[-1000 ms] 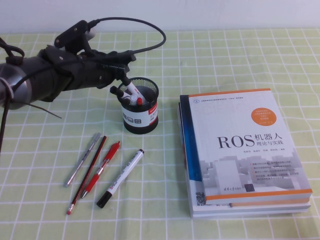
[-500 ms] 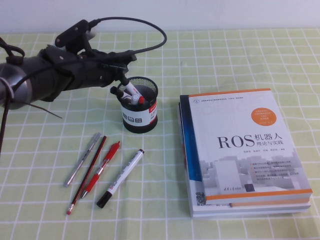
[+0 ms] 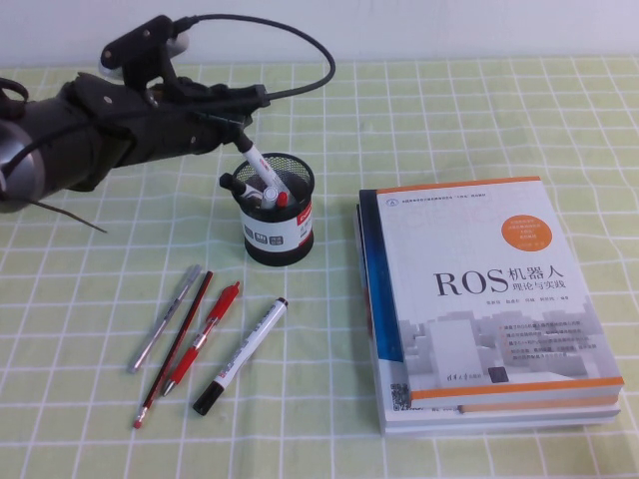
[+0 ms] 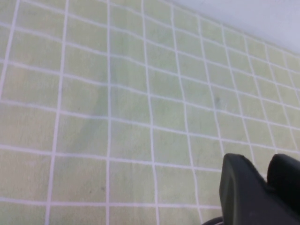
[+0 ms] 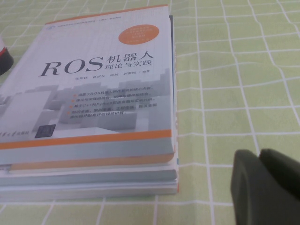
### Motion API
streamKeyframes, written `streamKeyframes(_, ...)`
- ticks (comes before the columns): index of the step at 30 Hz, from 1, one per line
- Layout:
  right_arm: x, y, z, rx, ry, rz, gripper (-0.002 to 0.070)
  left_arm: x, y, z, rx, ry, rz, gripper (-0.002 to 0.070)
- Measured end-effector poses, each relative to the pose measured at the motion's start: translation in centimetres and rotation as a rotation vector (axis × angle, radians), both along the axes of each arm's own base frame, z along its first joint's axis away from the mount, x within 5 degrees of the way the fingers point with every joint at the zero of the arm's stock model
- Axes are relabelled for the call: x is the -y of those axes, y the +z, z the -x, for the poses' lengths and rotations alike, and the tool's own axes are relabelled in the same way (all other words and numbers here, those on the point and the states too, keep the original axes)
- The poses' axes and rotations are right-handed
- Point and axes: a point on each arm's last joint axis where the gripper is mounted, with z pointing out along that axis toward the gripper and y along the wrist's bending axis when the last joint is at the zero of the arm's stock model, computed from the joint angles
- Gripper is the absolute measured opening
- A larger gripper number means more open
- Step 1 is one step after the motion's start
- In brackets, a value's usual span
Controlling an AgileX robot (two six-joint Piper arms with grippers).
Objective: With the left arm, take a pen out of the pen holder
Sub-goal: Pick up the pen from the pen holder, then place the pen on the table
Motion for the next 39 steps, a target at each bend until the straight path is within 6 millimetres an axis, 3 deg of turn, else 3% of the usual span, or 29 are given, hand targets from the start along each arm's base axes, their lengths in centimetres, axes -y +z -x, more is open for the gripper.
streamKeyframes(12, 0.0, 0.0, 0.0, 0.000, 0.000, 0.000, -0.0012, -0.5, 4.8, 1.9, 0.139, -0.063, -0.039, 0.0080)
streamKeyframes(23, 0.0, 0.0, 0.0, 0.000, 0.000, 0.000, -0.0013, -0.9, 11.0, 6.1, 0.248, -0.238, -0.105, 0.0080)
streamKeyframes(28, 0.0, 0.0, 0.0, 0.000, 0.000, 0.000, -0.0013, -1.0, 13.5, 7.9, 0.141, -0.365, -0.207, 0.0080)
streamKeyframes(33, 0.0, 0.0, 0.0, 0.000, 0.000, 0.000, -0.0012, -2.4, 16.1, 8.8, 0.039, -0.364, -0.393, 0.0080)
streamKeyframes(39, 0.0, 0.0, 0.0, 0.000, 0.000, 0.000, -0.0013, -4.0, 17.2, 10.2, -0.108, -0.374, -0.554, 0.0080)
